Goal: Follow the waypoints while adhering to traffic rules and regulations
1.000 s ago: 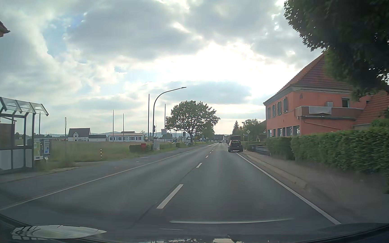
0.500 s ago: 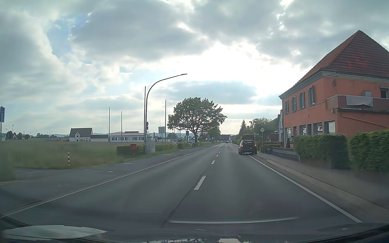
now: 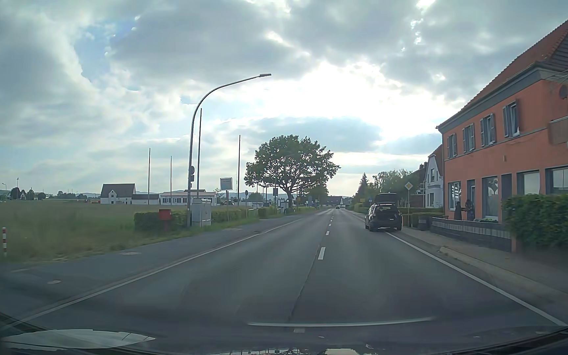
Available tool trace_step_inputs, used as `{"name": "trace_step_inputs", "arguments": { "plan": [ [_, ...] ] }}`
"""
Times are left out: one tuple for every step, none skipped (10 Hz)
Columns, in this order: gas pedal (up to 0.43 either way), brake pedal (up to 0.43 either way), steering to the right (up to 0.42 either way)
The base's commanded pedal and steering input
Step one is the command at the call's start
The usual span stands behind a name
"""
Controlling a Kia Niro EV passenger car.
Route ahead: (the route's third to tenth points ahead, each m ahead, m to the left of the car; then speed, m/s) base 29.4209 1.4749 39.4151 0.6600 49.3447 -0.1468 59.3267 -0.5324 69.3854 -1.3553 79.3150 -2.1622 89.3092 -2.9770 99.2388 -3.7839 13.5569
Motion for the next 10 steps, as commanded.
{"name": "trace_step_inputs", "arguments": {
  "plan": [
    [0.067,0.000,-0.002],
    [0.079,0.000,0.000],
    [0.079,0.000,0.001],
    [0.087,0.000,0.004],
    [0.098,0.000,0.007],
    [0.118,0.000,0.009],
    [0.130,0.000,0.009],
    [0.130,0.000,0.009],
    [0.130,0.000,0.011],
    [0.130,0.000,0.012]
  ]
}}
